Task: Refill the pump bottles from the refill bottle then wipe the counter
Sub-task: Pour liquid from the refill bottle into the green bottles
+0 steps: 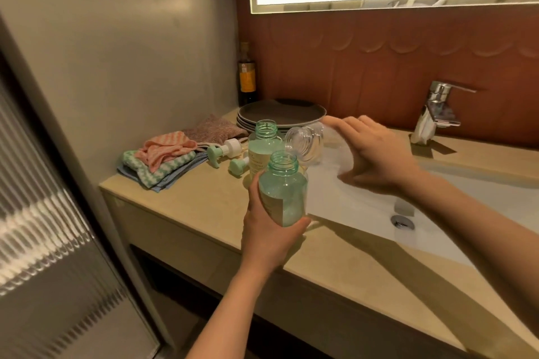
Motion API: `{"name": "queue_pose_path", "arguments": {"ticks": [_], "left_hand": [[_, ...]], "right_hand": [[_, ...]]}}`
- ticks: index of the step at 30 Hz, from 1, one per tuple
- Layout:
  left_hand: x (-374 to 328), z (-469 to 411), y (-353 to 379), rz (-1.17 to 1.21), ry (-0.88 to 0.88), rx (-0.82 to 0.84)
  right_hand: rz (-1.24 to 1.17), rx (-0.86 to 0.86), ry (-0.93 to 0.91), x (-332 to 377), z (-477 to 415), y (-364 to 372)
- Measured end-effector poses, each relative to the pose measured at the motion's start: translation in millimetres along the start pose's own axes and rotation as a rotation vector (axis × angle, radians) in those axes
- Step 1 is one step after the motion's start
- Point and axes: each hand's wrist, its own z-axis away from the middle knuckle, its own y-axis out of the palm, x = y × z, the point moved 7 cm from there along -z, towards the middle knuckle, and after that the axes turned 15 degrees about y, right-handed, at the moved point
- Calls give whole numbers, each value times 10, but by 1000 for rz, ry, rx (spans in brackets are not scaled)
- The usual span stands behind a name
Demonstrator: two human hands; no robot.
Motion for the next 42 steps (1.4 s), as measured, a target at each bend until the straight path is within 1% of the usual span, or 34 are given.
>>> {"name": "queue_pose_path", "arguments": {"ticks": [4,8,10,13,17,21,28,36,39,42], "left_hand": [[-6,3,-28,-14,-4,-6],[87,-24,-149,-77,-30,-31],[173,-65,-261,-110,-40,-57],[319,-152,-454,-131,-59,-95],[503,-300,-653,-129,-82,-97],[655,-457,-772,-211,-110,-81],[772,-645,-871,-425,-158,-45],[710,-667,-915,-643,-196,21],[695,-630,-926,-625,-207,41],[737,-526,-943,-471,-282,22]], "right_hand": [[-316,85,187,-70,100,182],[-561,68,319,-21,141,312],[-617,46,345,31,152,333],[-638,19,368,70,138,319],[-741,-20,409,76,83,252],[-872,31,431,209,36,265],[-918,126,378,625,-34,464],[-940,182,427,797,-73,708],[-966,194,434,808,-73,741],[-967,210,431,807,-64,748]]}}
